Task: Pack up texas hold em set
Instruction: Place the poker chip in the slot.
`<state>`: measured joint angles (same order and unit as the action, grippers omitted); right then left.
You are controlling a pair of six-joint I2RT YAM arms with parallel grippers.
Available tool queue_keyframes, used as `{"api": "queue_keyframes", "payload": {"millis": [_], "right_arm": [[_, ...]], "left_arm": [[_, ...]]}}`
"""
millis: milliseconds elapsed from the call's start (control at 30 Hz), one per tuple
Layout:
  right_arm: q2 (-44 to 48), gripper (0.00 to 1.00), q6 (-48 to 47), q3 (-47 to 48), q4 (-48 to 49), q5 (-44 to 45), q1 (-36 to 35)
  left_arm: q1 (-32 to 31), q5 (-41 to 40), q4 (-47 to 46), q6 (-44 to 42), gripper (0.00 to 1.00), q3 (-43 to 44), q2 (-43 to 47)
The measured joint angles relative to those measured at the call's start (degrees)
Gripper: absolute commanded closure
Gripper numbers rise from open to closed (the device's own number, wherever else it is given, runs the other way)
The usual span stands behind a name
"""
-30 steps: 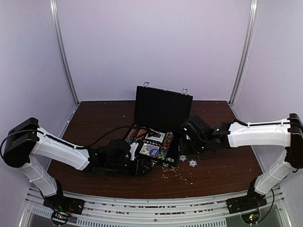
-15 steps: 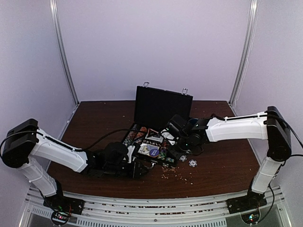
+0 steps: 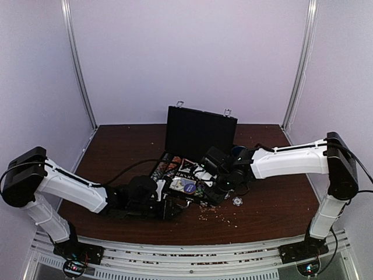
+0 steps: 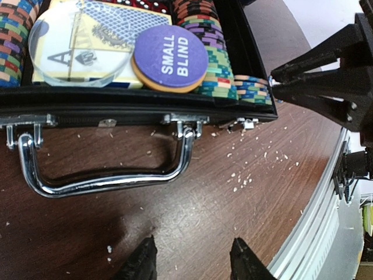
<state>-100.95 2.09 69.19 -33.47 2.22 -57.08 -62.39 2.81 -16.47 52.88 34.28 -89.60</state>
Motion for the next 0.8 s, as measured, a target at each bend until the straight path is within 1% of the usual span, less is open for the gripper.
{"api": "queue_keyframes", "payload": {"millis": [100,233,433,533,633,800], "right_arm": [[-0.1,0.79,0.1,0.1,-0.7,-0.1,-0.4],[-0.2,0.77,0.9,0.2,-1.0,-0.2,-0.7],[1.5,0.63,4.2,-0.6,0.4,1.4,-0.8],[5.6,0.59,8.9,-3.6,2.9,3.5,-0.1],[9.7,0.55,15.3,-7.5,4.7,6.1,2.4],[11.2,0.54,26.0,-13.2,5.7,10.0,7.6]], "left_arm": [[0.0,0.0,0.0,0.0,0.55,-0.4,0.0],[0.0,0.2,-0.1,0.0,0.55,-0.8,0.0],[0.0,0.2,-0.1,0.0,0.55,-1.0,0.1],[0.0,0.1,-0.1,0.0,0.53,-1.0,0.2],[0.0,-0.2,0.5,-0.7,0.51,-0.9,0.2],[0.0,-0.3,1.6,-1.5,0.50,0.3,0.2]]}}
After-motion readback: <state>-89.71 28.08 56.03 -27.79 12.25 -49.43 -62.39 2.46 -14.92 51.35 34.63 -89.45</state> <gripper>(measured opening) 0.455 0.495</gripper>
